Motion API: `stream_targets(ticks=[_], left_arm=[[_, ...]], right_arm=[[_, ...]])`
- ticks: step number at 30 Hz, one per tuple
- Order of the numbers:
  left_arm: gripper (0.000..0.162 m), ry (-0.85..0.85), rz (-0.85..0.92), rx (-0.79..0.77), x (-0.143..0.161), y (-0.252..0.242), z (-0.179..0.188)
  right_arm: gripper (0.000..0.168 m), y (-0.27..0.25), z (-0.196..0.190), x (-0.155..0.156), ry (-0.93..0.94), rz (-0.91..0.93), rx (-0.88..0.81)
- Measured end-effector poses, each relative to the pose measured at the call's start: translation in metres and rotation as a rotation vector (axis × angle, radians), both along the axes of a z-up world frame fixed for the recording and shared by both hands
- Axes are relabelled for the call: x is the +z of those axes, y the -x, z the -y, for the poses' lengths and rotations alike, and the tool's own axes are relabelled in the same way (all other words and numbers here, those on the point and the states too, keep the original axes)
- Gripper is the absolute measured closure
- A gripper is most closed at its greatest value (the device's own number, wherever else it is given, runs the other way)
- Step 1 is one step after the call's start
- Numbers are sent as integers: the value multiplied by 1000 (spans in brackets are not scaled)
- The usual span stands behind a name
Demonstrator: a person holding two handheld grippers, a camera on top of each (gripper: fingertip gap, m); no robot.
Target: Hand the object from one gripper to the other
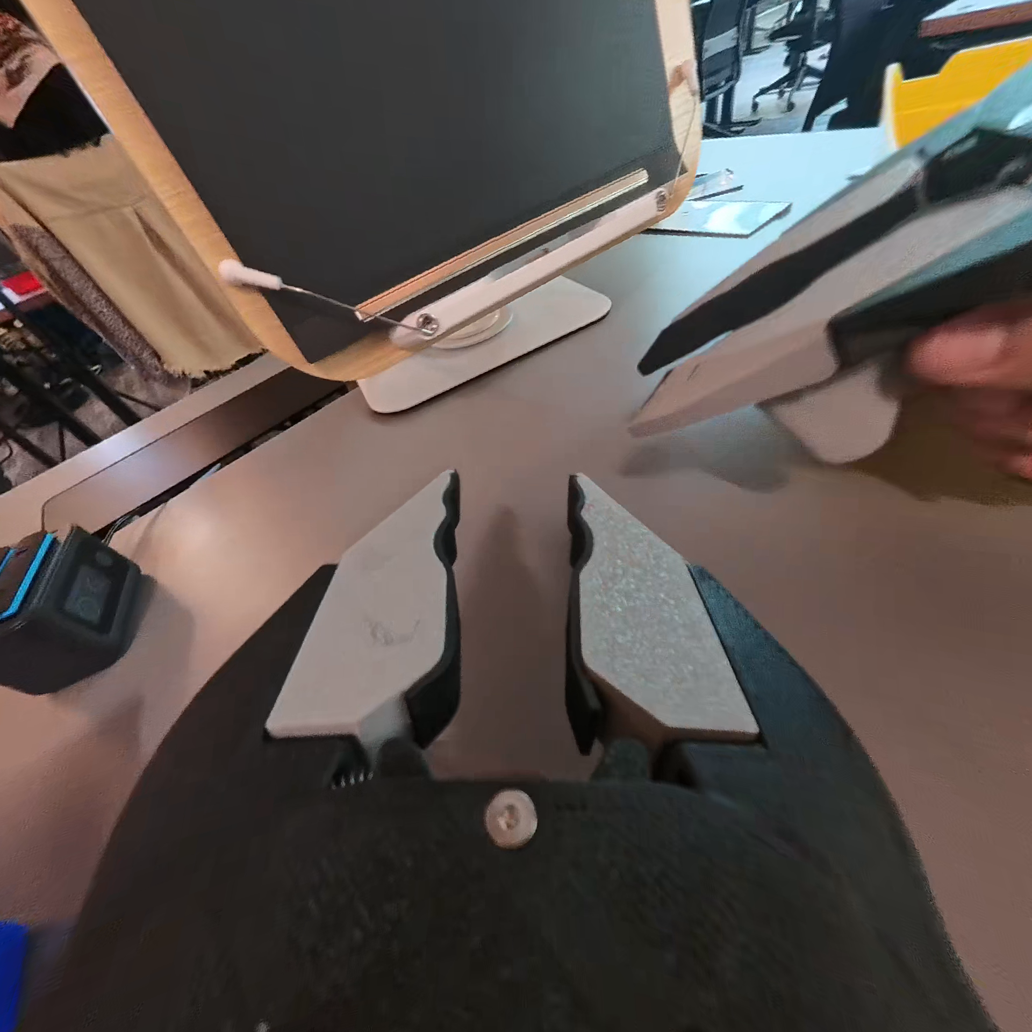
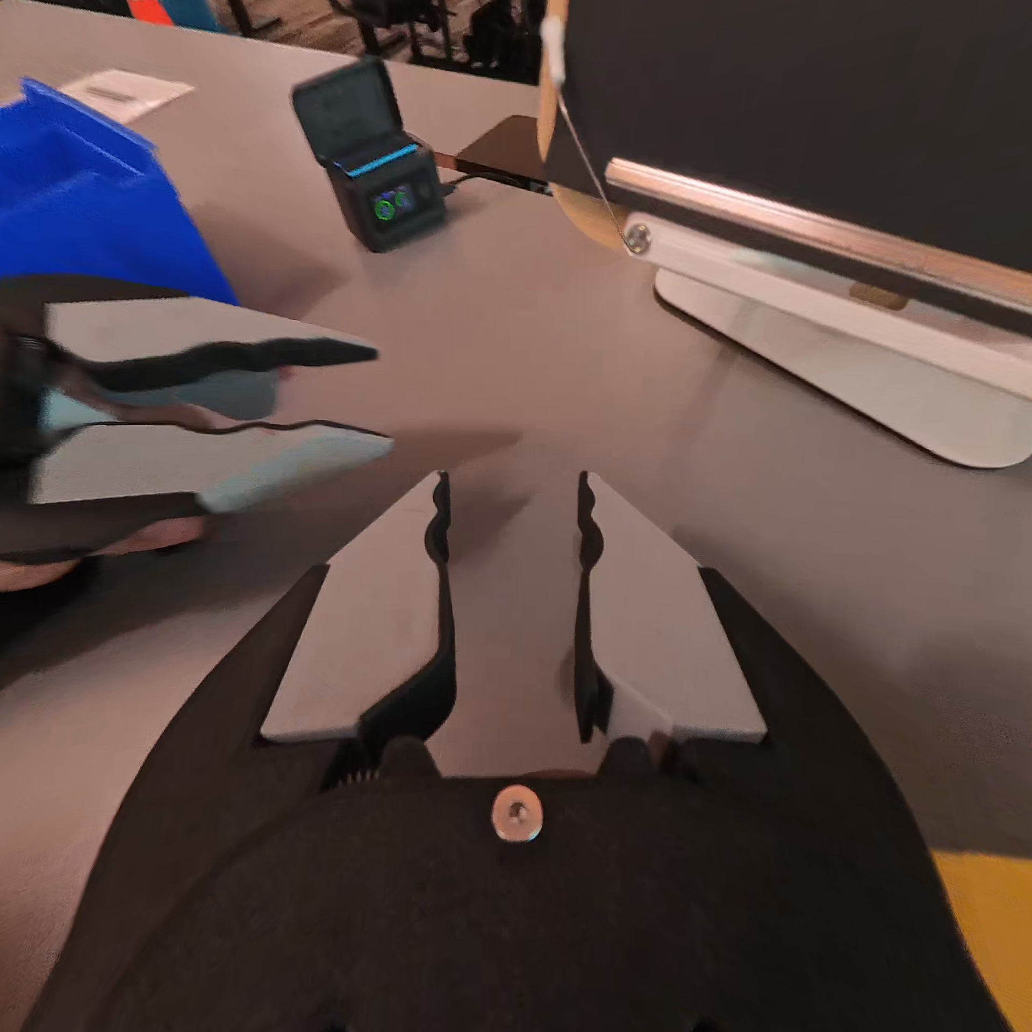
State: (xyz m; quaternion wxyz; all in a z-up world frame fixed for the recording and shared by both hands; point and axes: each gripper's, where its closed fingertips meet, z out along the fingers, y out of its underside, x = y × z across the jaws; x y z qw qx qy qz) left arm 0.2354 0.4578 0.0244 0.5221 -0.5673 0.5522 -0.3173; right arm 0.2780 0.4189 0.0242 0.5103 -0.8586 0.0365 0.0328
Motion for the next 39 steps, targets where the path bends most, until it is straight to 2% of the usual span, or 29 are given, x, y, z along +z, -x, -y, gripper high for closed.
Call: stream_targets(ticks=[4,8,11,13,15,18,21,23,25,27,29,31,34,35,37,39], left_arm=[[122,3,-11,34,-2,2,-6],[120,-18,-39,37,-3,1,-5],[119,-66,-41,61,7,7,-4],[119,6,-5,63,21,18,8],[117,61,42,8,47,38,33],[124,-72,123,42,108,91,46],[126,-88,173,149,163,156,19],[122,-62,148,272,176,198,-25],[117,10,13,391,150,231,-76],[110,160,-173,464,93,255,-116],[105,314,-354,495,30,271,-134],[105,424,-466,506,-14,277,-141],[110,493,-576,493,-52,275,-141],[130,447,-590,508,-55,276,-147],[152,408,-643,521,-57,278,-152],[157,414,-773,488,-65,286,-147]], right_arm=[[125,-9,-21,-24,-40,37,-19],[122,1,-25,-39,28,96,48],[119,4,-25,-41,34,110,69],[114,2,-24,-42,43,73,63],[114,1,-21,-44,56,21,62],[114,3,-17,-45,59,-37,82],[115,6,-14,-46,63,-36,99],[115,8,-14,-48,75,-12,105],[115,10,-13,-50,89,18,110],[116,12,-13,-51,97,43,114],[116,11,-13,-52,100,52,113],[116,11,-13,-51,97,48,110],[116,10,-13,-50,91,26,103],[116,10,-12,-50,88,18,101],[116,10,-11,-49,82,4,100],[117,11,-9,-48,76,-4,104]])
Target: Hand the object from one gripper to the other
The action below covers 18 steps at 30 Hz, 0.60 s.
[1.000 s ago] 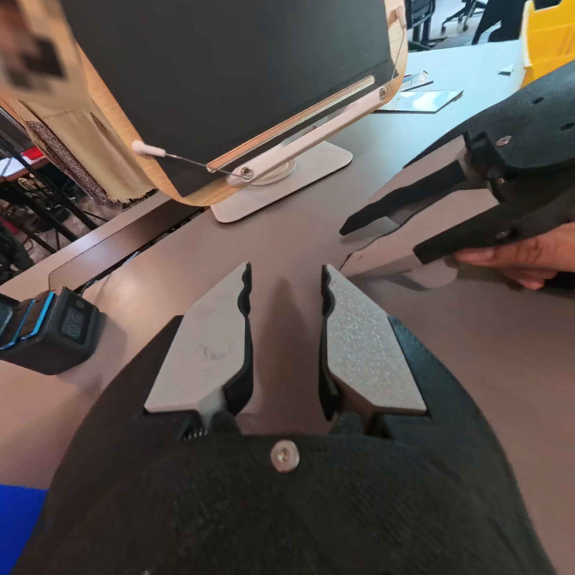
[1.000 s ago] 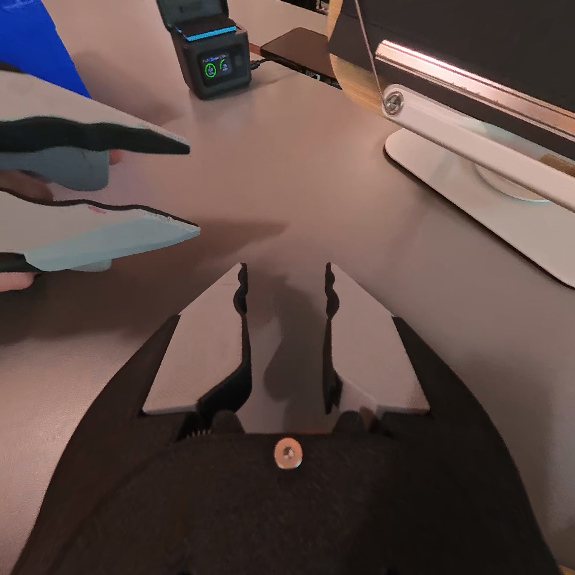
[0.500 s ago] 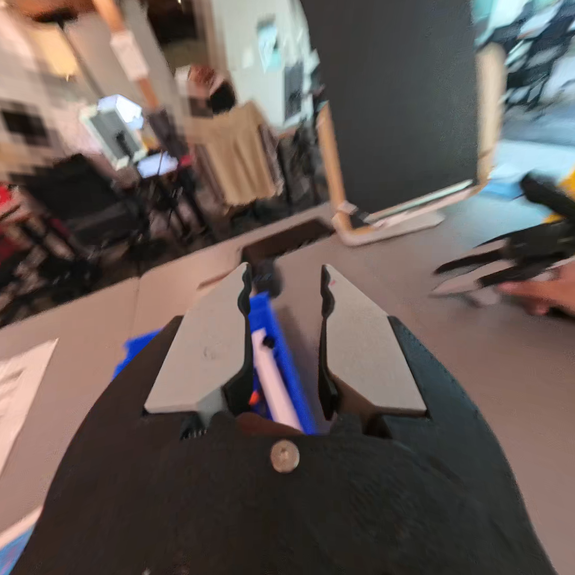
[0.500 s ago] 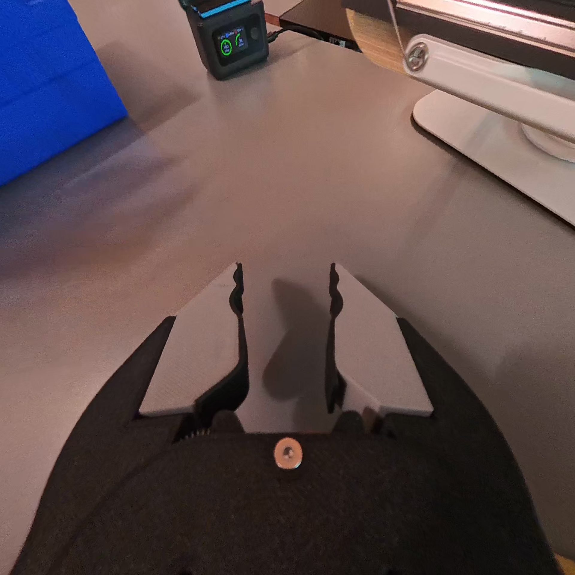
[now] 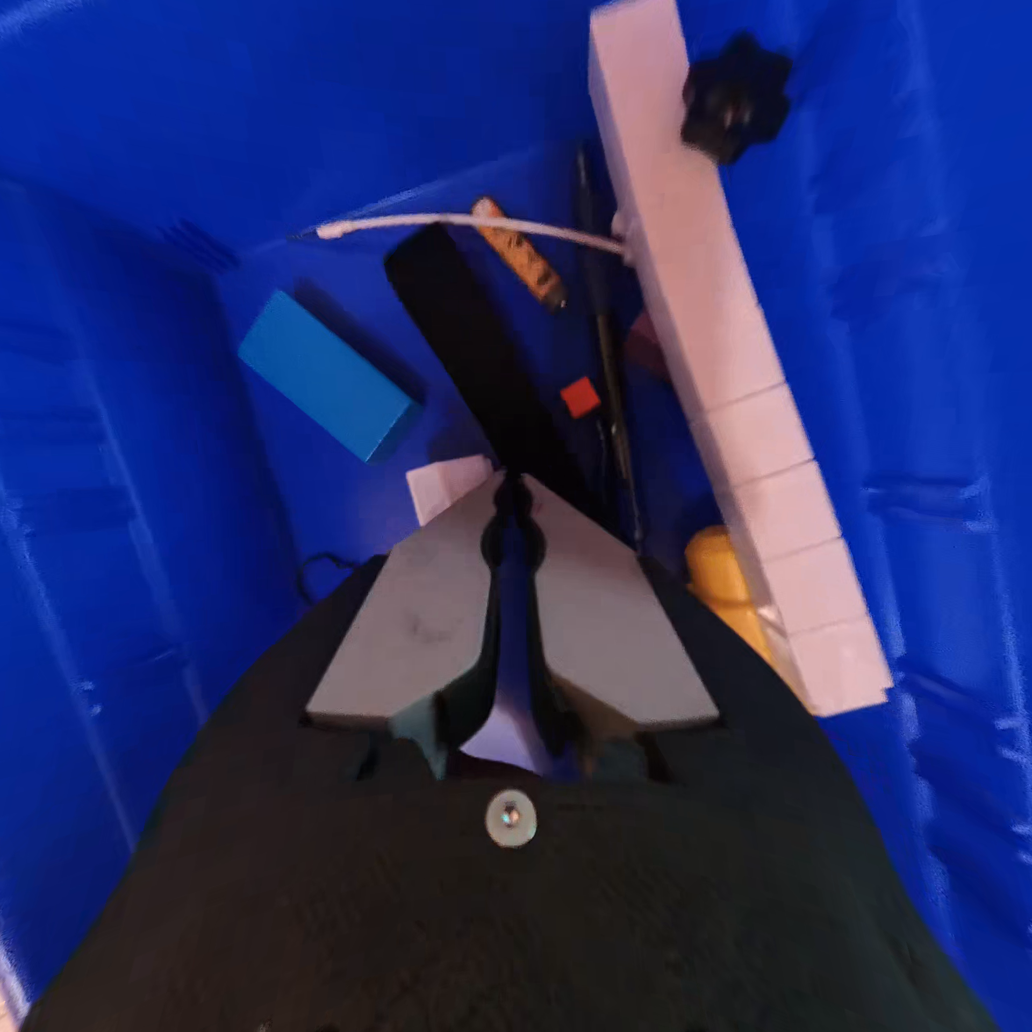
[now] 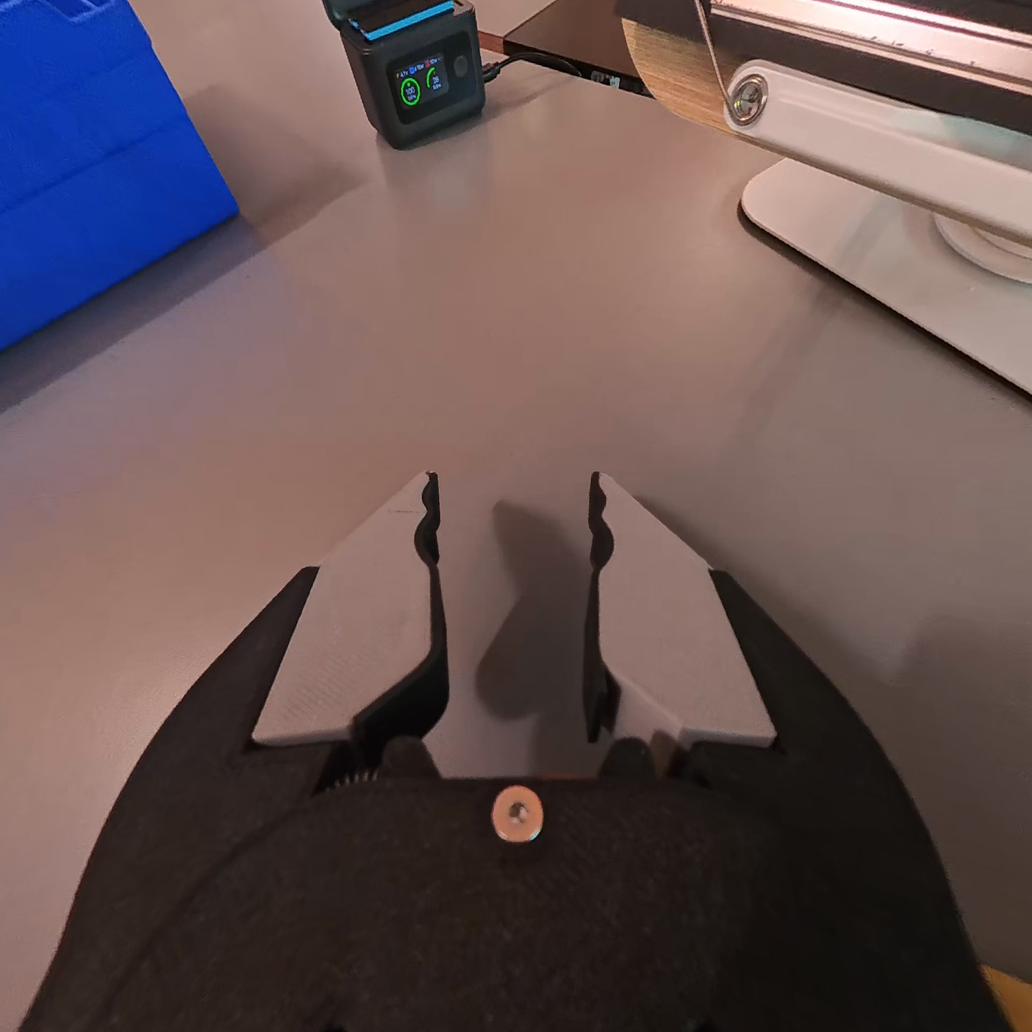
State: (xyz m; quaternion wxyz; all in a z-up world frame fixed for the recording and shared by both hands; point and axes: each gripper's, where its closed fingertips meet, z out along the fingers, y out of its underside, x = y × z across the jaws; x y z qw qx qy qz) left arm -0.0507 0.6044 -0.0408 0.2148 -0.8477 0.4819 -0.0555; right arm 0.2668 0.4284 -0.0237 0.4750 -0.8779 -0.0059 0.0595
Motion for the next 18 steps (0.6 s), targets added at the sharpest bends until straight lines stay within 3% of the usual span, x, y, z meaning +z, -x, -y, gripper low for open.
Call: stream_targets(ticks=[3,8,10,12,15,17,18], left_arm=[[162,-74,-106,-38,-2,14,-7],[162,7,176,63,27,-4,-4],[146,66,230,85,29,-9,0],[132,88,190,93,21,-8,2],[124,88,129,98,4,-9,0],[128,77,104,107,-6,-10,-2],[139,52,113,98,-5,-13,-5]], right_arm=[[118,1,1,0,0,-3,5],[119,3,1,-2,14,12,15],[119,4,1,-3,16,19,20],[120,5,1,-3,16,25,23],[120,6,1,-3,15,30,27],[120,7,1,-3,15,32,29],[121,7,1,-3,15,32,30]])
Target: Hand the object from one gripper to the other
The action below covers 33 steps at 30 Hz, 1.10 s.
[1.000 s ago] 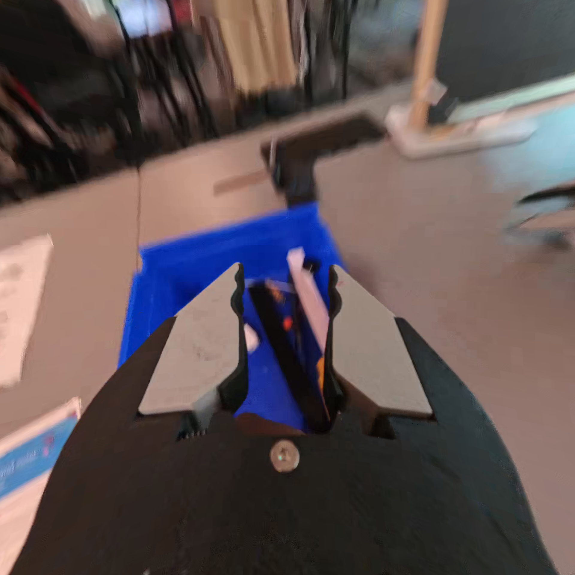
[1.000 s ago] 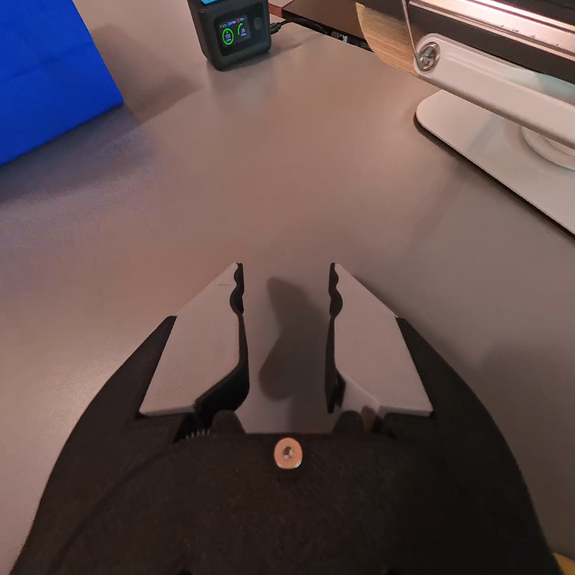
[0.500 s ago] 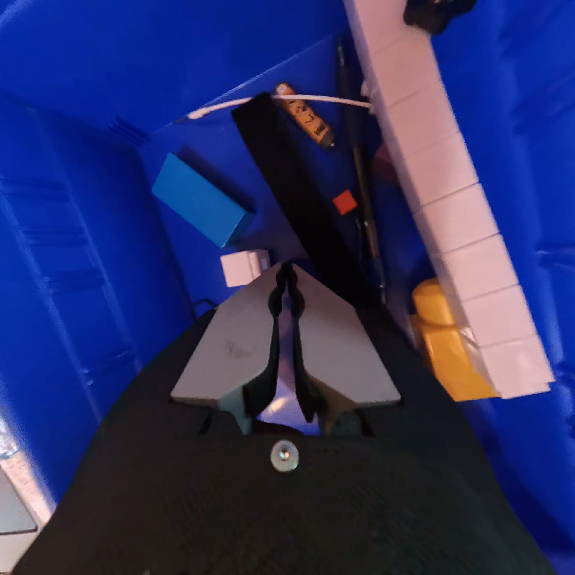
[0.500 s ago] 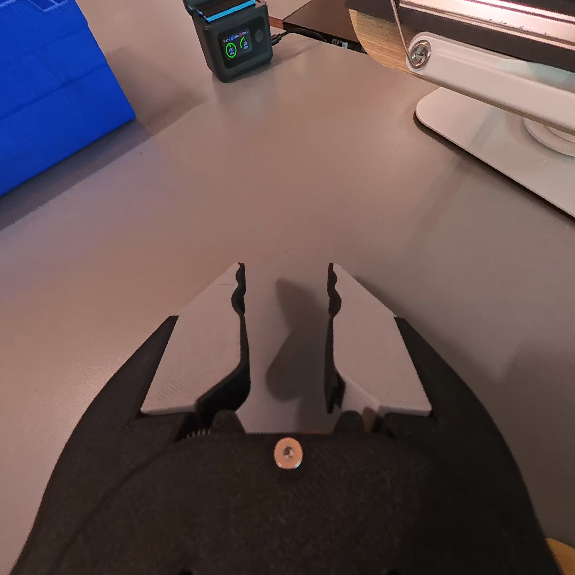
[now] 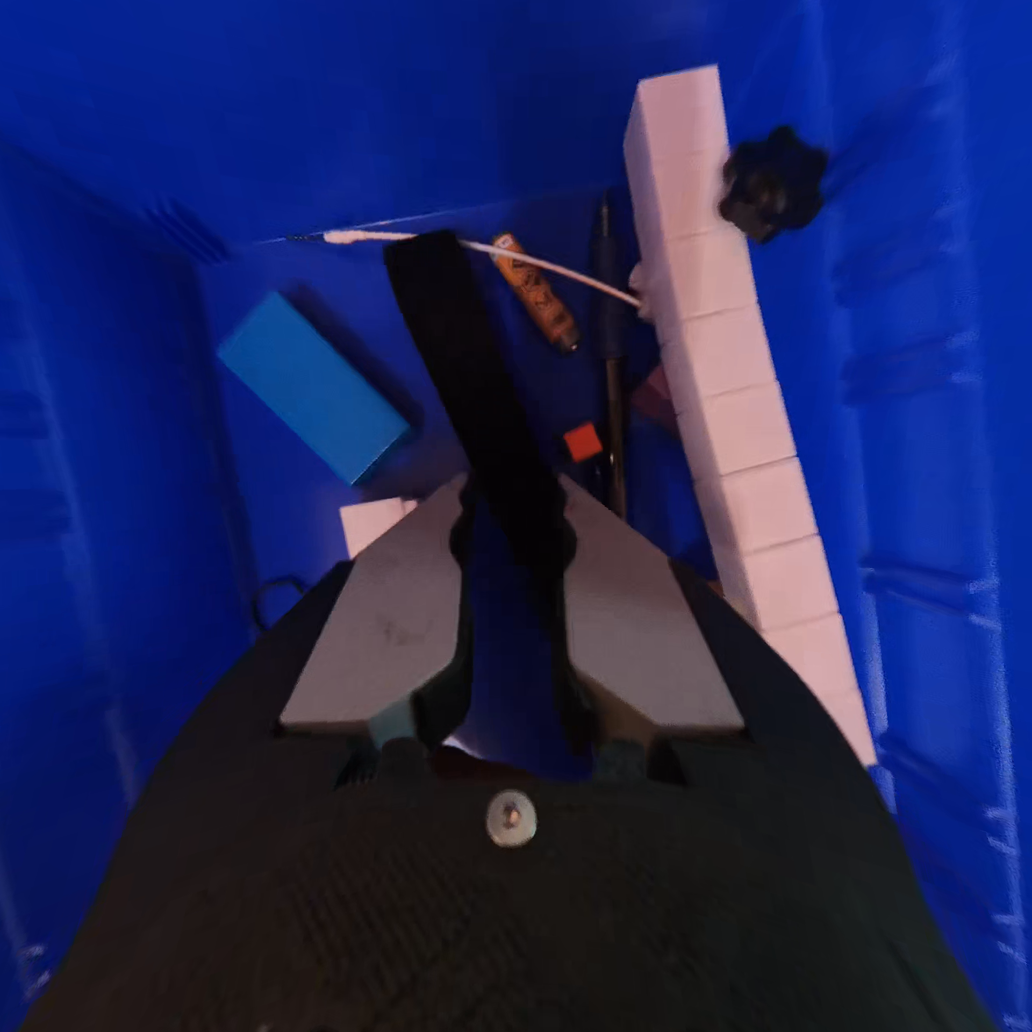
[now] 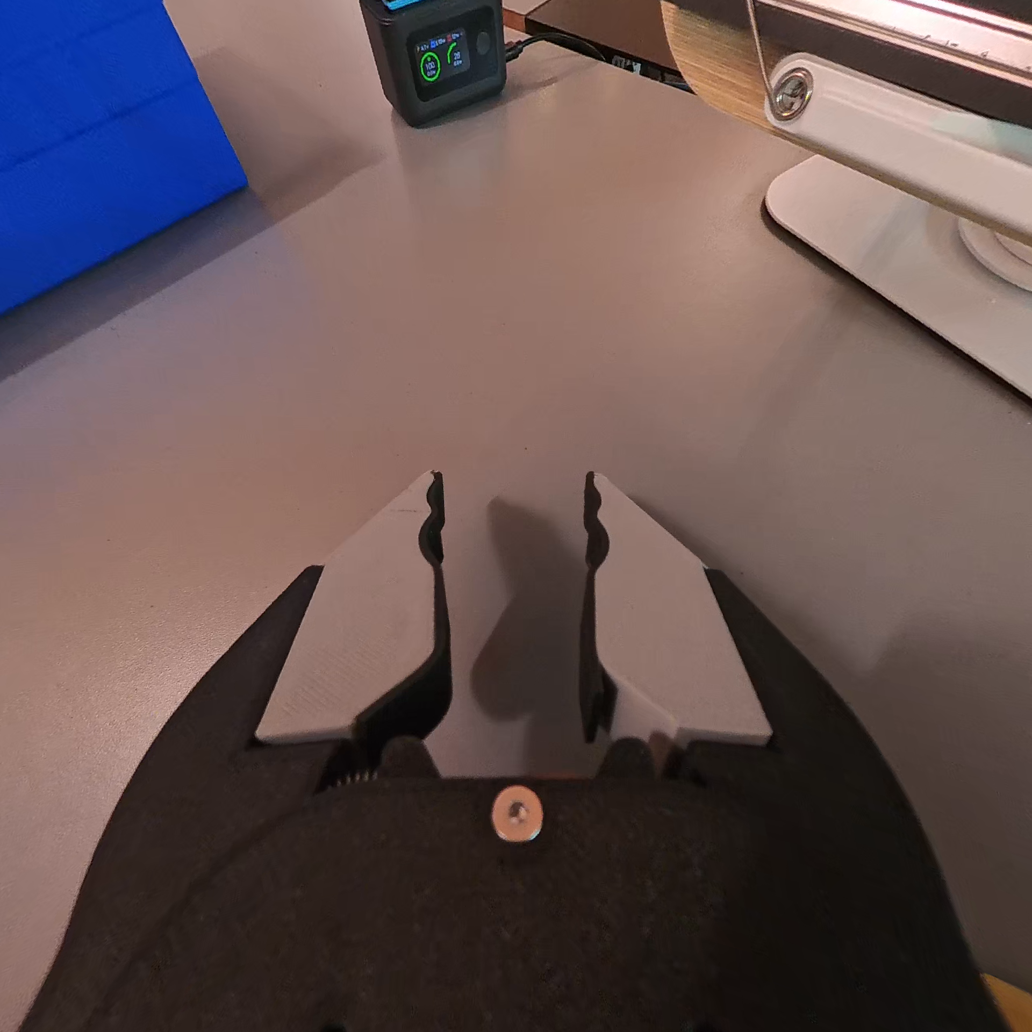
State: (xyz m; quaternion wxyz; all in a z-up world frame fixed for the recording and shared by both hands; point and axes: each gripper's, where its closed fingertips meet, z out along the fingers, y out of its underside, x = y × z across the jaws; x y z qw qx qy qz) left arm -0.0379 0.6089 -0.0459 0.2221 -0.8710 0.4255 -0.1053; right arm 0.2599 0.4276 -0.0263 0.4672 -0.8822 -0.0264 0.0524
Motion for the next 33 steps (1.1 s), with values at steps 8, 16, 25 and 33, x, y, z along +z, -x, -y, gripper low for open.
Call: stream_targets(ticks=[8,16,25,33], left_arm=[[154,-406,-59,9,92,19,-51],[154,-697,562,-110,288,-43,25],[154,-601,709,-552,227,-196,191],[154,-486,944,-422,153,-265,163]], right_arm=[[122,1,0,0,1,0,7],[123,5,-2,3,-18,8,25],[122,6,-2,35,-219,-53,57],[121,3,1,66,-407,-88,114]])
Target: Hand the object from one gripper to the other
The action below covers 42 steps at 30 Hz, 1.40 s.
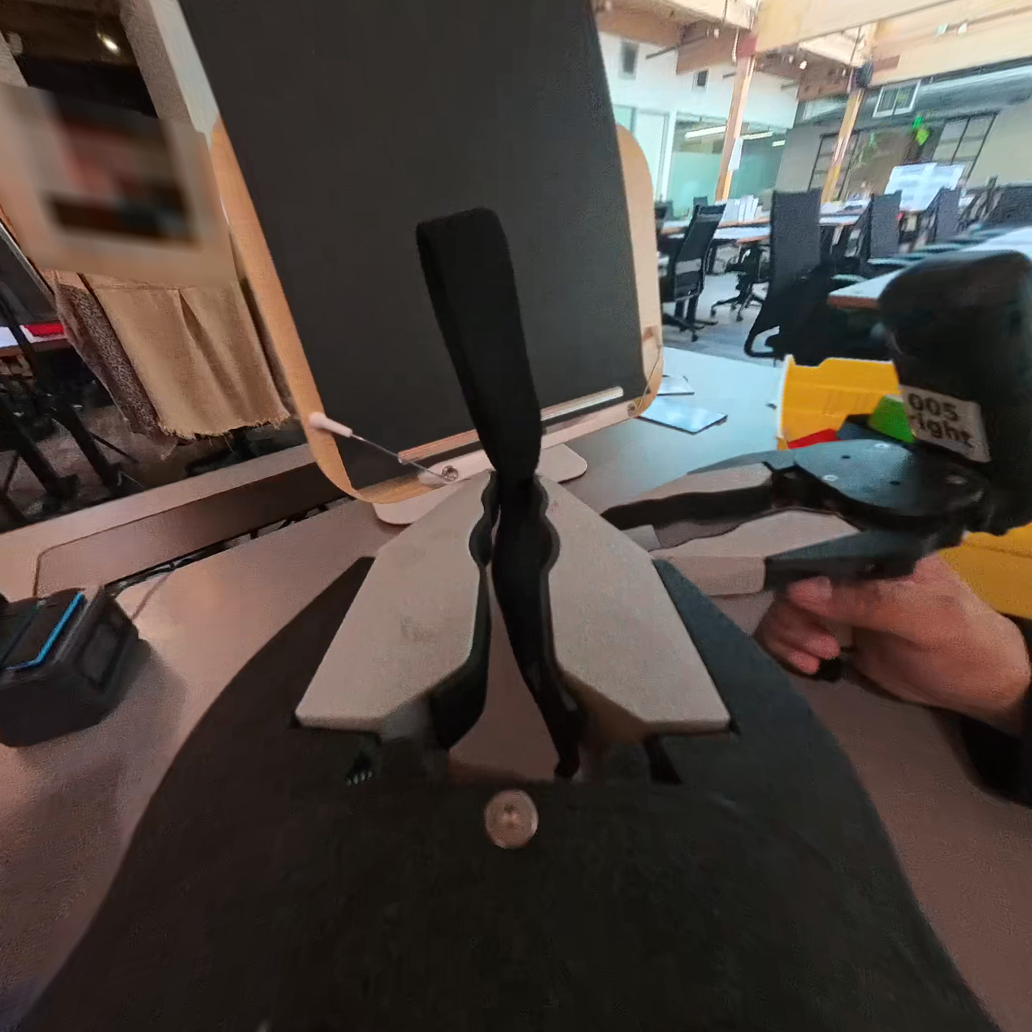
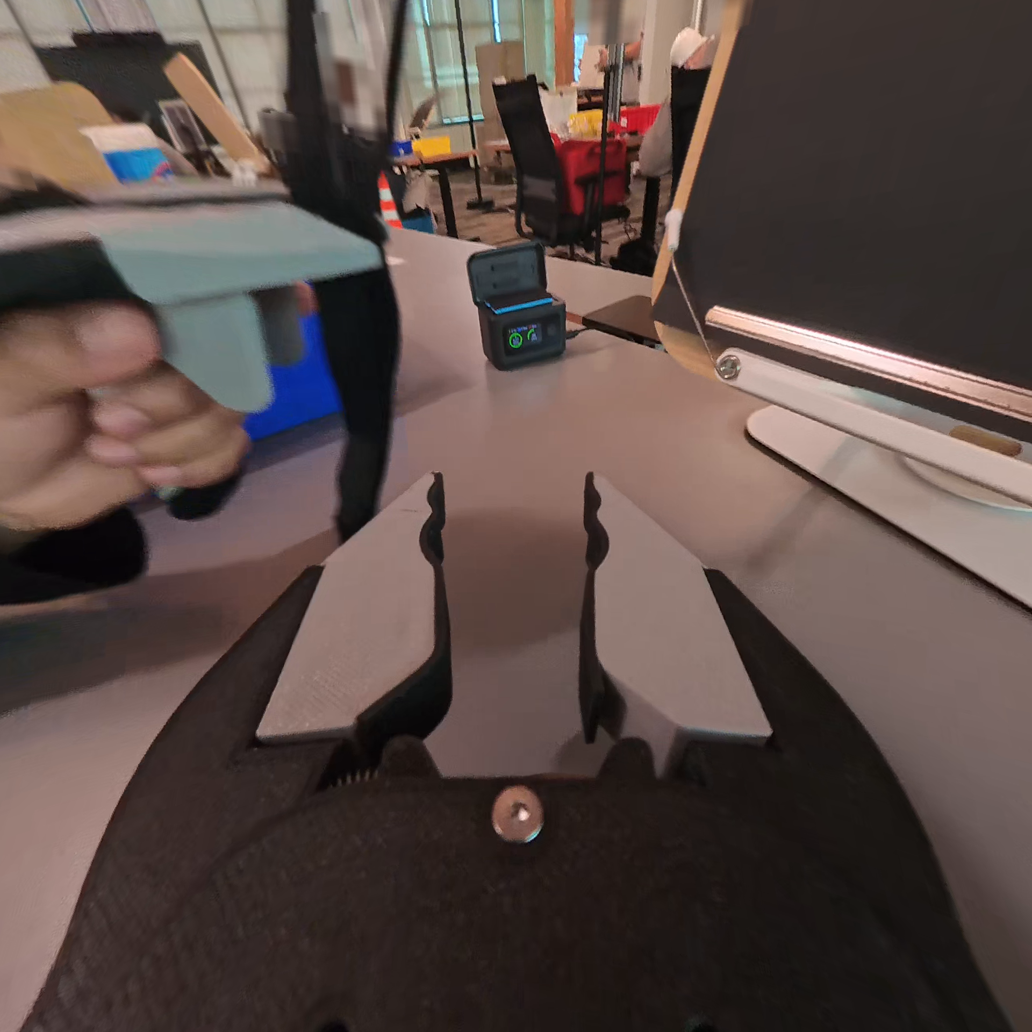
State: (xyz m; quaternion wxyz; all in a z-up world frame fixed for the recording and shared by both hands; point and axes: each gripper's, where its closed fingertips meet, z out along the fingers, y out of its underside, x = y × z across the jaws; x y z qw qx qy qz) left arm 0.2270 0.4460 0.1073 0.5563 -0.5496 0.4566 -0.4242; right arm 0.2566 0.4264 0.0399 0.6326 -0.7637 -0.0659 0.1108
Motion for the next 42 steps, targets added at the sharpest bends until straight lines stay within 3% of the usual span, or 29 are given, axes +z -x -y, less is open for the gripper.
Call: stream_targets(ticks=[3,9,13,22,24,25,26,30,33,37,39,42], left_arm=[[154,22,73,8,-16,-1,-14],[154,46,31,-5,-31,3,-30],[153,166,75,-60,-27,4,-26],[153,233,134,-172,-15,7,-9],[153,240,149,-201,-10,8,-4],[152,237,149,-226,-9,8,0],[151,234,148,-246,-8,8,4],[149,234,140,-270,-8,8,8],[145,208,61,-310,-18,6,16],[144,95,44,-362,-12,21,21],[133,94,3,-425,-15,29,25],[131,115,97,-445,1,40,21]], right_arm=[[120,3,-1,6,-37,-30,44],[116,36,-4,11,-73,-26,188],[115,53,-6,8,-72,12,219],[117,53,-25,2,-16,-95,216],[127,54,-26,3,-16,-115,235],[147,55,-24,5,-24,-107,248],[165,56,-21,7,-34,-90,266],[166,39,-17,12,-39,68,206],[167,7,-17,25,-102,188,54],[167,-29,-7,47,-211,494,-176],[167,-39,-2,57,-257,610,-252],[166,-50,4,64,-282,686,-320]])
